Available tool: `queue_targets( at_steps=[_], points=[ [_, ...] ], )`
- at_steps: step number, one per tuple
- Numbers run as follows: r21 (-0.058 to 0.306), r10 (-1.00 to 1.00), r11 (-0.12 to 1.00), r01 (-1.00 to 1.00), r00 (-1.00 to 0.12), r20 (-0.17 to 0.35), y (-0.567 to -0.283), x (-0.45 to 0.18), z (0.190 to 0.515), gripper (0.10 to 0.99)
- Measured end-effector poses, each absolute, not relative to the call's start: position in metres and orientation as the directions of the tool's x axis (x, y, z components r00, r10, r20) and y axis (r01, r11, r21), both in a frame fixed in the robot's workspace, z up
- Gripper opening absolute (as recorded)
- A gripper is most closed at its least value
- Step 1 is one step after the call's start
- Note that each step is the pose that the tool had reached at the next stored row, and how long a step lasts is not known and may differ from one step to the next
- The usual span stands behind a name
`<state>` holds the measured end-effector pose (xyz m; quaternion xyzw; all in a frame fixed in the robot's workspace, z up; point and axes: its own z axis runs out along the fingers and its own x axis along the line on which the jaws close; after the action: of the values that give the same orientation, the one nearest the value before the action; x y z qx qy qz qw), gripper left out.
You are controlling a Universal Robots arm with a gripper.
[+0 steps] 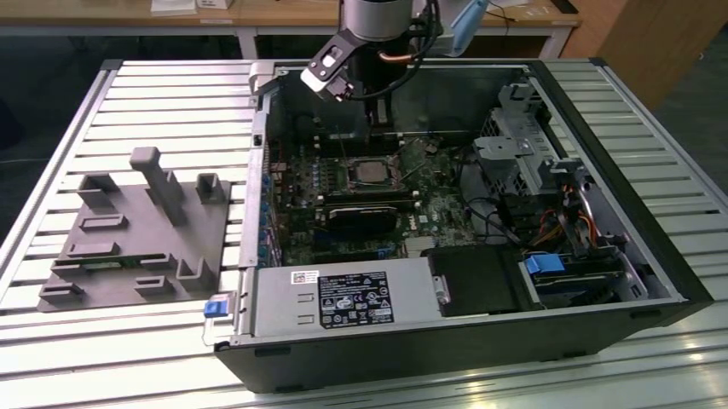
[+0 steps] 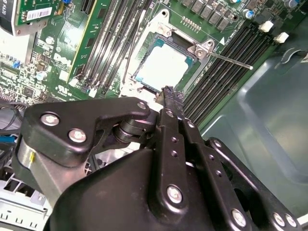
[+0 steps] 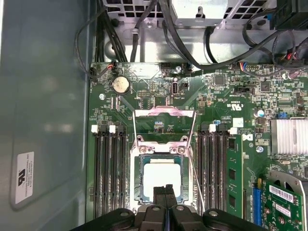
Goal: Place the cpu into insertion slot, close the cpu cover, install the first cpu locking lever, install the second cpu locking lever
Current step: 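Close the cpu cover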
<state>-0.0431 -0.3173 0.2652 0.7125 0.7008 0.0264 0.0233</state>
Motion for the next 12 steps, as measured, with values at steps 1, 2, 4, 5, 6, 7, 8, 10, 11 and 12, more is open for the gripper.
queue_targets(
  at_steps=[1,2,4,5,6,7,8,10,11,12],
  points=[
    [0.07,1.0,-0.017,0.997,0.016,0.005,-0.3173,-0.0431,0.2658,0.106],
    [0.07,1.0,-0.017,0.997,0.017,0.005,-0.3173,-0.0431,0.2663,0.106],
    [0.07,1.0,-0.017,0.997,0.017,0.005,-0.3173,-0.0431,0.2674,0.106],
    [0.07,1.0,-0.017,0.997,0.017,0.005,-0.3173,-0.0431,0.2678,0.106],
    [0.07,1.0,-0.017,0.997,0.017,0.005,-0.3173,-0.0431,0.2682,0.106],
    [0.07,1.0,-0.017,0.997,0.017,0.005,-0.3173,-0.0431,0.2687,0.106],
    [0.07,1.0,-0.017,0.997,0.017,0.005,-0.3173,-0.0431,0.2691,0.106],
    [0.07,1.0,-0.018,0.997,0.017,0.005,-0.3173,-0.0431,0.2699,0.106],
    [0.07,1.0,-0.018,0.997,0.017,0.005,-0.3173,-0.0431,0.2703,0.106],
    [0.07,1.0,-0.018,0.997,0.017,0.005,-0.3173,-0.0431,0.2707,0.106]
  ],
)
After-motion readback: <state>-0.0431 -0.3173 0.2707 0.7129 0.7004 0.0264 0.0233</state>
